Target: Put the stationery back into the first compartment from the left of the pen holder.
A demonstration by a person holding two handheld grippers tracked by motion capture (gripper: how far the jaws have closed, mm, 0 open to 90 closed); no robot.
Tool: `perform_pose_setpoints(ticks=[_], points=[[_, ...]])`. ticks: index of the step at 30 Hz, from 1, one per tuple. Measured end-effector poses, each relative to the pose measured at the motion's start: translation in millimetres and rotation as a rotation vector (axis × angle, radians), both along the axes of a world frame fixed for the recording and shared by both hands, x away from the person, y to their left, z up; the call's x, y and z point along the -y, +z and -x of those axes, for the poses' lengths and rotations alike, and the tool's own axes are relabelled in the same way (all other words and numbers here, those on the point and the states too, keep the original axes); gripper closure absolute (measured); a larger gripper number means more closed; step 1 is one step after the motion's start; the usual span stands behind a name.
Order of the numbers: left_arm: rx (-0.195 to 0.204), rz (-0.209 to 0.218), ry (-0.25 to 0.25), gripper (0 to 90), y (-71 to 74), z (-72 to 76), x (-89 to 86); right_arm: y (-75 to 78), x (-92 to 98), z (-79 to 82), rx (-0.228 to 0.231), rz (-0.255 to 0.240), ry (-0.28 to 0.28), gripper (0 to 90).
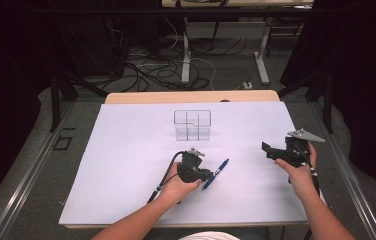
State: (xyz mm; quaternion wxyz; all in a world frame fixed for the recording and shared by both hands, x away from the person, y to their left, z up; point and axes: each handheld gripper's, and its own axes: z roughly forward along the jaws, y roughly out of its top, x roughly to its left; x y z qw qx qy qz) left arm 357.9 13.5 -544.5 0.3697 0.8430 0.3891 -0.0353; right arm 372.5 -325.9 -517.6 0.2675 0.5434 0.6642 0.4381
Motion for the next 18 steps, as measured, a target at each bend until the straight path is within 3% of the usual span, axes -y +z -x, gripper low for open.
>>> perform_pose_setpoints(ticks=[4,7,10,14,18], points=[[0.016,-0.017,-0.01,68.7,-1.2,3.4,4.1,-0.1,0.3,0.0,-0.001,-0.002,-0.003,3.3],[0.032,-0.068,-0.018,66.5,-3.8,7.2,9.0,0.0,0.1,-0.1,0.0,0.001,0.0,3.3],[0.088,-0.121,-0.038,68.3,-4.3,10.3,11.6,0.3,-0.2,0.0,0.002,0.003,0.001,3.3],[0.169,-0.178,-0.023,71.1,-5.5,18.9,18.5,-0.1,-0.2,-0.3,0.0,0.001,0.001,3.4],[0.214,-0.218,-0.012,73.3,-5.9,25.3,24.0,0.3,-1.8,0.1,-0.002,-0.004,-0.001,3.5]])
